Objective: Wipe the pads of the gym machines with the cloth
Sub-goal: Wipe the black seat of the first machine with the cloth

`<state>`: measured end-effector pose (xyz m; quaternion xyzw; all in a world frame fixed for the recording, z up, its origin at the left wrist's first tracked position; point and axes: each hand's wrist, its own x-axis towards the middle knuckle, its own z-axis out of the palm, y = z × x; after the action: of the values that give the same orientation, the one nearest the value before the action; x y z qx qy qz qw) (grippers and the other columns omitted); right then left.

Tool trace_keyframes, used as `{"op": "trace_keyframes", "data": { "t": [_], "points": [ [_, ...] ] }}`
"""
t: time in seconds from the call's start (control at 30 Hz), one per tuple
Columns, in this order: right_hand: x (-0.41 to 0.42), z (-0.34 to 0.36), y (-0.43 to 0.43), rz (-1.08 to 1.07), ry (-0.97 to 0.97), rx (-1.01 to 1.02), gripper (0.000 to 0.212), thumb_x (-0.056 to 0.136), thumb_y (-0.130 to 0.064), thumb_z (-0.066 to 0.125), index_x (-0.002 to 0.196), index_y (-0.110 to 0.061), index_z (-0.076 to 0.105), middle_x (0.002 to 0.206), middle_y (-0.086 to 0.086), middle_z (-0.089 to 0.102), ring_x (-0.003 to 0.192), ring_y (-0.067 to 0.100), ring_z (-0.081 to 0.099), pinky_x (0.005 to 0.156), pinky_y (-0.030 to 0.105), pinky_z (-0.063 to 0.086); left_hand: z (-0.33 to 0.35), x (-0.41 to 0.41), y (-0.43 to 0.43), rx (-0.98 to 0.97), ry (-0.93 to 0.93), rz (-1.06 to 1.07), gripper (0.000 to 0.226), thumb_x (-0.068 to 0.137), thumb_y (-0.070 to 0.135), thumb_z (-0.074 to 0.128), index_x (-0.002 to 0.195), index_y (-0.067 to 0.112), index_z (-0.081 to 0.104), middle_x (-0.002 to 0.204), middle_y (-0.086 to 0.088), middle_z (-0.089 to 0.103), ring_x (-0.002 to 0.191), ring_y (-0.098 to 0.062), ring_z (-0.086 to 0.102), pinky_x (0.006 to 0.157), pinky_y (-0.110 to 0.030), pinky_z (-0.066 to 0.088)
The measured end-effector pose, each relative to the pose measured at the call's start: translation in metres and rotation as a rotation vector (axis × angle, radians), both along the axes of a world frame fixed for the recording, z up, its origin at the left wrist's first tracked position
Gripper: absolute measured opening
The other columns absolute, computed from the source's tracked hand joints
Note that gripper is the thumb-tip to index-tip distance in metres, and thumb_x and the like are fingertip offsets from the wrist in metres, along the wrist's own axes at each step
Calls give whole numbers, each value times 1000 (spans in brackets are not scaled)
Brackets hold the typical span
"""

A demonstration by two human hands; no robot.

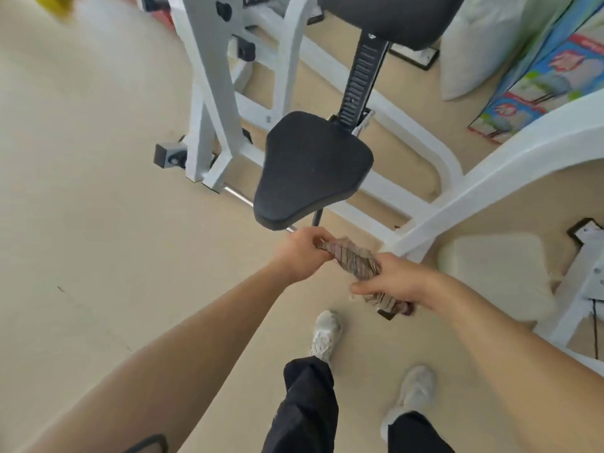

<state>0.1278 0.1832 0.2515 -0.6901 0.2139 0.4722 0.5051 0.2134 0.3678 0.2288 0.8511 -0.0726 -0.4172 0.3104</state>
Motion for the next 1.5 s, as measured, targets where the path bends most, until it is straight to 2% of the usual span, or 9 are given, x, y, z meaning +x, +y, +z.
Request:
{"op": "trace_keyframes", "data": {
  "t": [0.17,0.3,0.4,0.57,0.67,0.8,1.13,1.33,1.5],
  "points": [
    [25,-17,18,-318,-29,77,17,98,-21,61,106,-15,75,101,5,79,99,24,75,102,46,53,-21,8,14,-63,-9,316,10,73,27,74,82,28,69,72,4,69,65,-16,66,67,-42,61],
    [50,-17,-2,-927,-11,265,26,98,-13,50,102,-2,74,101,18,77,104,35,72,88,42,58,-28,25,16,5,-186,445,27,86,26,72,111,22,61,96,8,65,85,-11,61,65,-19,43],
    [78,-16,-31,-1163,-140,210,24,91,-1,47,101,-5,69,102,19,74,105,39,70,84,44,59,-34,44,16,78,-227,575,31,90,23,61,121,23,56,110,6,63,97,-15,61,76,-24,47],
    [133,-40,-37,-589,-462,-89,47,88,1,47,133,-13,54,101,3,58,84,17,51,71,13,48,-57,83,25,261,-325,696,39,91,19,48,129,19,54,128,3,55,115,-20,52,97,-35,42],
    [161,-97,-14,-96,-581,-329,74,88,-19,52,157,-26,27,156,2,38,136,22,40,117,45,32,-83,98,33,337,-319,704,41,96,25,44,136,19,51,134,1,53,127,-23,47,108,-40,38],
    [153,-160,41,572,-579,-592,73,96,-67,21,160,-39,-2,171,7,-7,156,36,-5,123,57,-5,-112,111,40,254,-253,762,35,97,33,43,127,23,58,128,4,59,119,-19,53,103,-40,43],
    [234,-211,32,333,-531,-784,62,103,-55,10,161,-36,-1,171,6,-5,156,32,-5,125,53,-2,-138,174,48,135,-237,585,26,91,19,49,113,23,62,118,8,61,105,-13,55,88,-27,39],
    [152,-173,85,804,-863,-462,62,103,-48,22,161,-30,12,171,0,3,157,26,0,126,46,3,-128,193,47,87,-170,627,28,95,16,45,117,26,60,113,8,65,104,-16,59,90,-33,48],
    [272,-218,51,533,-645,-766,70,95,-54,-1,161,-30,3,171,8,3,156,36,4,124,55,8,-138,194,61,-20,-74,733,39,89,0,35,113,26,52,99,9,69,89,-12,68,71,-27,51]
  ]
}}
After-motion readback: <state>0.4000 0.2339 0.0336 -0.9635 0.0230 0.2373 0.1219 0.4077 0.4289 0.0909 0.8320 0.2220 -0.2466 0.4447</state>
